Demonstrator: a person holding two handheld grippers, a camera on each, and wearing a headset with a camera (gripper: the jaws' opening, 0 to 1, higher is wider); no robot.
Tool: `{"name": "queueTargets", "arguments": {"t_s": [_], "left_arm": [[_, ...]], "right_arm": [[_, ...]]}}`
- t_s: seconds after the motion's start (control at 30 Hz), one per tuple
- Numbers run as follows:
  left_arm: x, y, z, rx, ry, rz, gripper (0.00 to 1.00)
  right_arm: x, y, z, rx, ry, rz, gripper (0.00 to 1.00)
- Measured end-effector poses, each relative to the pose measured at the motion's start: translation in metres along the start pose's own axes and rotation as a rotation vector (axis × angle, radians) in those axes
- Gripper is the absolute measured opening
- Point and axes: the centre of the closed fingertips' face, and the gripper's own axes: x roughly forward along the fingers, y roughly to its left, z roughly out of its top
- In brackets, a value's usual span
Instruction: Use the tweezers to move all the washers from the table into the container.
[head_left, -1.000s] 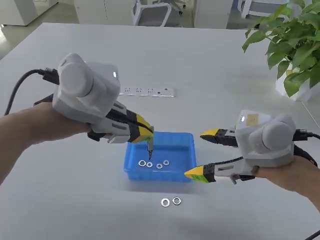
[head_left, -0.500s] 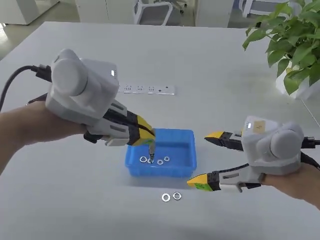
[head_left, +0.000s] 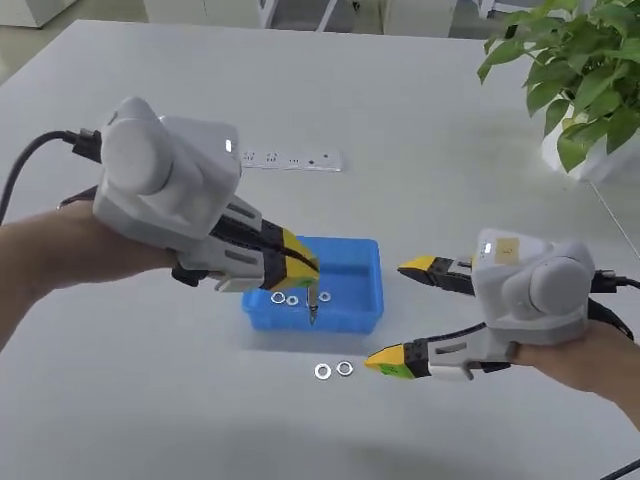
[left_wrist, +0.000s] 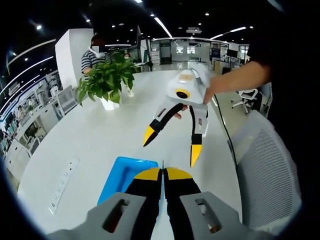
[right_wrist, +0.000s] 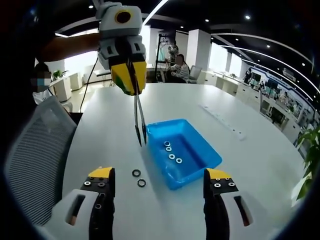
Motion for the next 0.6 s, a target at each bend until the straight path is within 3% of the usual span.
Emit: {"name": "queueTargets", "arguments": {"t_s": [0.3,0.6], "left_arm": [[0.012,-0.014,-0.003,0.009,-0.036,-0.045,0.05],[0.024,-0.024,-0.014,0.009,-0.032,-0.076,0.05]], "right_arm": [[0.001,0.007,-0.008,-0.015,0.012,0.007,0.72],[0.003,0.013,-0.016,-0.012,0.023,0.012,0.72]]}}
